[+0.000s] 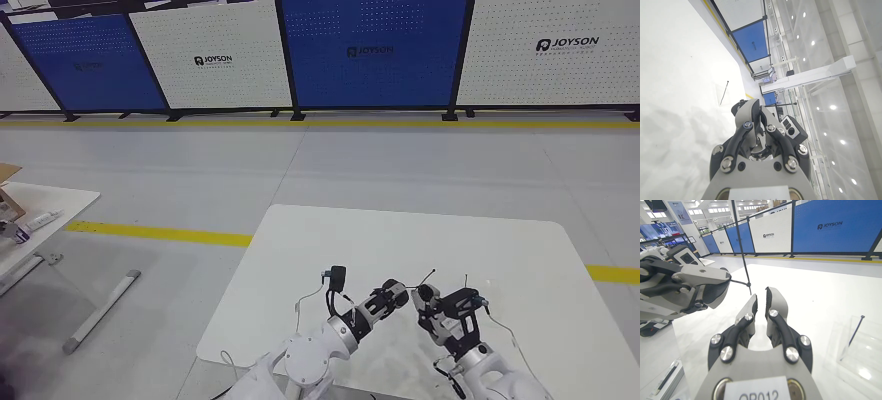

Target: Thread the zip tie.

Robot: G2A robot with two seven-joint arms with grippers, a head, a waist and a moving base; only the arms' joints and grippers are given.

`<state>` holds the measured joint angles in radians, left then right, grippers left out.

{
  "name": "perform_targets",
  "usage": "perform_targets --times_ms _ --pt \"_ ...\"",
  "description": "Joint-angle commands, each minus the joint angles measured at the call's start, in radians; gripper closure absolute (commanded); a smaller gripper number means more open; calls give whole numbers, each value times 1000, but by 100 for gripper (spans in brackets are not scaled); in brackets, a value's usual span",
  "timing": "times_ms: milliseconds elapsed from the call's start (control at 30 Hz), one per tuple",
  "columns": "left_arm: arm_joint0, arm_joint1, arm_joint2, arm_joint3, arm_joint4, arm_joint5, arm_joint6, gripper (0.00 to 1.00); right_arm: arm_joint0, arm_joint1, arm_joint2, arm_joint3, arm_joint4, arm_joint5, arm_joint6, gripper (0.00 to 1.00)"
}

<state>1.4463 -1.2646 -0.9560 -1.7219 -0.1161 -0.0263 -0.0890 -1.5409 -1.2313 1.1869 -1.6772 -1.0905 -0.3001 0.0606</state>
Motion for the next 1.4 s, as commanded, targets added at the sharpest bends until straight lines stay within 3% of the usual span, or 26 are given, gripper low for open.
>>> perform_targets --times_ms 0,167,333,467,600,733,1100,1367 --pt "0 0 0 0 2 4 1 100 1 0 -3 -2 -3 -3 6 73" --pt "1 -1 1 1 4 7 1 100 3 1 -4 -3 -4 -3 11 68" --pt "2 -1 0 1 7 7 -1 100 3 0 -7 -3 -4 0 8 71" --pt "2 -1 1 3 13 6 -7 100 4 0 -5 -2 3 6 -4 82" --pt "2 0 3 2 20 5 -12 100 5 0 -5 -4 3 7 -4 82" --pt "2 -1 5 4 25 5 -15 100 8 0 -9 -4 2 8 -4 100" --pt "2 -2 3 8 22 -3 -9 100 13 -1 -18 5 -6 6 -7 100" --pt "15 -2 -10 -7 -2 -67 8 100 13 -1 -19 13 -7 0 -13 100"
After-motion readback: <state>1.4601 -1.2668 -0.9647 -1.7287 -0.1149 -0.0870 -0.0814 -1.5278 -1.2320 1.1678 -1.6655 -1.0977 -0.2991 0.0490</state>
